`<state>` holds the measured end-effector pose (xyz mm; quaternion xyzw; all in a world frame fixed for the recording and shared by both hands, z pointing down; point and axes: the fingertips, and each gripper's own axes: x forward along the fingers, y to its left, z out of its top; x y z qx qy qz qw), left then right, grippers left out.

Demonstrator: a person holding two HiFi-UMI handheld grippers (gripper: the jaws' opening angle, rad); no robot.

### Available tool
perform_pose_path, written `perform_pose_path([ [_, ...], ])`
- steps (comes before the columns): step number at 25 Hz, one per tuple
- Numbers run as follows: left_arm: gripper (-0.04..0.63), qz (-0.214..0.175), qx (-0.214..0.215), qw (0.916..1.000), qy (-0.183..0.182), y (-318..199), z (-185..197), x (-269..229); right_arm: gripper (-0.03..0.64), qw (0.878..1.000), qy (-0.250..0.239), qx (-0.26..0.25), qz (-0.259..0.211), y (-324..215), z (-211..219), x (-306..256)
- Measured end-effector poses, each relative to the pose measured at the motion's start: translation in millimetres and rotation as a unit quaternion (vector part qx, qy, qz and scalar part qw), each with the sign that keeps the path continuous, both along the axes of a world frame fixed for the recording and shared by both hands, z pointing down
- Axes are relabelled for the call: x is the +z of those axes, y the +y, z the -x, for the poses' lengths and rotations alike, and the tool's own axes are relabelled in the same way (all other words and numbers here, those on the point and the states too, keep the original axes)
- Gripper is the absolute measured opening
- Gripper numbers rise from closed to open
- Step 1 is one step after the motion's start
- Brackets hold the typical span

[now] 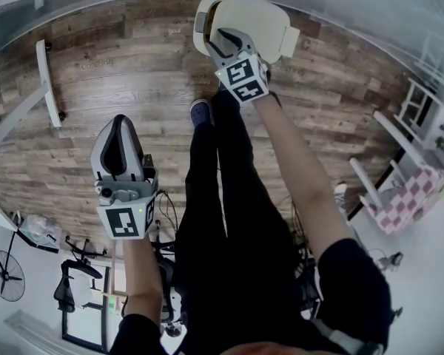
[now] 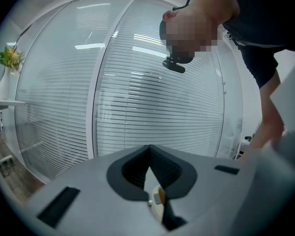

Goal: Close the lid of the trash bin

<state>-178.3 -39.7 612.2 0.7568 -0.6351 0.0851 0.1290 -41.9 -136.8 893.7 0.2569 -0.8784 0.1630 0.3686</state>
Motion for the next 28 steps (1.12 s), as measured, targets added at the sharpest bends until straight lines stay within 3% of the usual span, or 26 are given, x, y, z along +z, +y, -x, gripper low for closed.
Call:
perform_pose_path([
  [9, 0.006, 0.011, -0.011, 0.9999, 0.002, -8, 8, 13, 0.144, 0.998, 0.030, -0.057, 0.005, 5, 9, 28],
  [16, 0.006, 0.019, -0.029, 0.9993, 0.012, -8, 19, 23, 0.094, 0.999, 0.018, -0.041, 0.017, -1, 11, 39],
  [28, 0.006, 0.023, -0.042, 0.9988, 0.014, -4, 20, 30, 0.094, 0.992, 0.094, -0.082, 0.014, 4, 14, 73],
])
